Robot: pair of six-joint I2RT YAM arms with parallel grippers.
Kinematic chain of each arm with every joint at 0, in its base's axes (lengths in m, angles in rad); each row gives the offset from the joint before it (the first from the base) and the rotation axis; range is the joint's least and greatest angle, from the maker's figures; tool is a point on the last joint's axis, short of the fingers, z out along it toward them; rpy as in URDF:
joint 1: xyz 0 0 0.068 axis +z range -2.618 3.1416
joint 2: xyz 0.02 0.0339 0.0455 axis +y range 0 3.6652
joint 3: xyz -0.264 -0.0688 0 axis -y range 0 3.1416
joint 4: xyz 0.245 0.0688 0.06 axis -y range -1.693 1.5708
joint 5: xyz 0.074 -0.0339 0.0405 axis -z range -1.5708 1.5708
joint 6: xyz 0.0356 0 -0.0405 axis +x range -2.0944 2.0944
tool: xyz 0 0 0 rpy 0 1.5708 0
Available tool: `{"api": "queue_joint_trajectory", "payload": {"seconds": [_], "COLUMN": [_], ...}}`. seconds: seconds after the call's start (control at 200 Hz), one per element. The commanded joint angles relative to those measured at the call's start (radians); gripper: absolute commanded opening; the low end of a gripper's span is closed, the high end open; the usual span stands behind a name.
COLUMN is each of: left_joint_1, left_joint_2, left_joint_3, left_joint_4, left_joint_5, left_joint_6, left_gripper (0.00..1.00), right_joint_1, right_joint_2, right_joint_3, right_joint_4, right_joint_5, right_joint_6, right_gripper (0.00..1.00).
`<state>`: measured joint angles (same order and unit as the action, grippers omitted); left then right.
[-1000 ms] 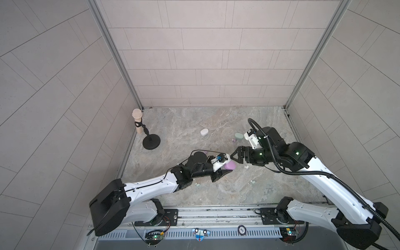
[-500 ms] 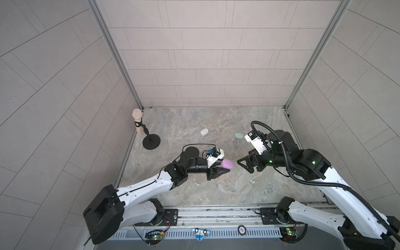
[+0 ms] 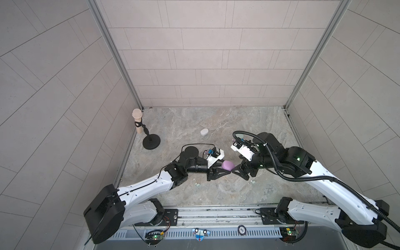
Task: Insert wireless bluetooth earbuds into charging case
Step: Open the charging case.
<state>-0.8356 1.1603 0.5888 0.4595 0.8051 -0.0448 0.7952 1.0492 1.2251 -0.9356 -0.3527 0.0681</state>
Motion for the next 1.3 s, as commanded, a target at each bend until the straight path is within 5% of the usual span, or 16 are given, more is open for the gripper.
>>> {"api": "queue_joint_trajectory", "payload": {"seconds": [0.0,0.911,1.292], "left_joint_1": [0.003,-0.017,-0.025], "left_joint_2": [-0.011,-0.03,-0.042], "left_joint_3": [0.033,0.026,0.025], "left_joint_4": [0.024,-0.011,-0.01], "left_joint_5": [0.022,0.048,0.036], "left_joint_6": [0.01,0.041,0.033], "left_gripper": [0.2,0.18,0.18], "right_joint_1": [0.016,0.019,0.004], "right_joint_2": [0.012,0.048,0.041], "right_joint_3": [0.0,0.052,0.077], "right_joint_4": [-0.001,0.047,0.032], "right_joint_5": [0.026,0.27,0.279], "right_joint_6": [-0.04,0.022,0.04], "right_gripper": [0.88,0.86,0.86]}}
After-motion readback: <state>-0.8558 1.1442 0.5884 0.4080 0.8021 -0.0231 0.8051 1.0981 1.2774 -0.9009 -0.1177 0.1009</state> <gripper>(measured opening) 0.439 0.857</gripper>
